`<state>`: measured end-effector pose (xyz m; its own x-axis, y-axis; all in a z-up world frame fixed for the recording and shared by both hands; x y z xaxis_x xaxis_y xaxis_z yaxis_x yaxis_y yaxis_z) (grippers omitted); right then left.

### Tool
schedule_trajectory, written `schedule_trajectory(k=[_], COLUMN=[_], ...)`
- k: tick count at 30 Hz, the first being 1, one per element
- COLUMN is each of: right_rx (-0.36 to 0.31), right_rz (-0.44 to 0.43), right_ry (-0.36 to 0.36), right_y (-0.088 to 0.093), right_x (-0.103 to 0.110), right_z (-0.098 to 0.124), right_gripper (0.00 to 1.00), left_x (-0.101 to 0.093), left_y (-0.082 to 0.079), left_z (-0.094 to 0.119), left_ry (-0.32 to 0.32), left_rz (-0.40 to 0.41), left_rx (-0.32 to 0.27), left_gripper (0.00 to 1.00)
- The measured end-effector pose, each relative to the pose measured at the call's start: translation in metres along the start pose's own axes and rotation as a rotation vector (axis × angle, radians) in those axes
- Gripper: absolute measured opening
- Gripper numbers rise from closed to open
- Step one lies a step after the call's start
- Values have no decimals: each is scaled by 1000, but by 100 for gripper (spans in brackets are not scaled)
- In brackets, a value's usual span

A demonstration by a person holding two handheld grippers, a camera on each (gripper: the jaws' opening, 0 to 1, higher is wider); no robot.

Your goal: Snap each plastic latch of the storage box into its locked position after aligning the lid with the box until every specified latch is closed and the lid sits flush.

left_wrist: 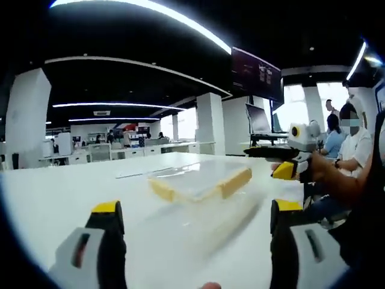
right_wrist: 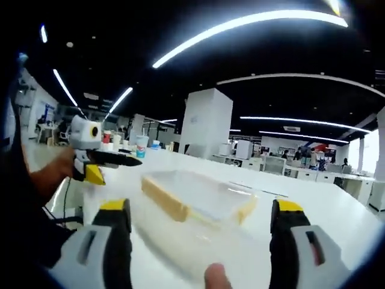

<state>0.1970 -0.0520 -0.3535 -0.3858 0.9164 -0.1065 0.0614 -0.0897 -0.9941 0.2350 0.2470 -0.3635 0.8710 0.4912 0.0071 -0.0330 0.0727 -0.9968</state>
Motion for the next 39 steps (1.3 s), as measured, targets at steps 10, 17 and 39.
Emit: schedule_trajectory(k=[10,17,39], right_rx=[49,-27,-122], right_rz=[72,61,11], right_ry=[71,70,51], right_y=[9,13,28], right_x=[-12,-13,-8], right_z=[26,32,40], right_gripper=[100,100,100], left_x=[-4,-2,-17], left_y=[3,7,15], left_z=[11,23,25], left_ry=[22,42,57], left_rz=[-16,4,-159], left_rx=[22,-22,-177], left_gripper=[100,100,100])
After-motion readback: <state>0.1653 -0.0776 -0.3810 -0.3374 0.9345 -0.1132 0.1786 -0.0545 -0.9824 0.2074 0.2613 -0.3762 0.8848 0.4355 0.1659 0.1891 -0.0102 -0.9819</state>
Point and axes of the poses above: the point that each gripper's makers call its tool centre point, and the gripper's own axes: z roughly backward along the fingers, x roughly to its left, y roughly out of its underside, the point moved 9 cm from there along z, roughly backward along the fingers, and after that the axes turned 11 degrees about y, right-handed, at the moved point
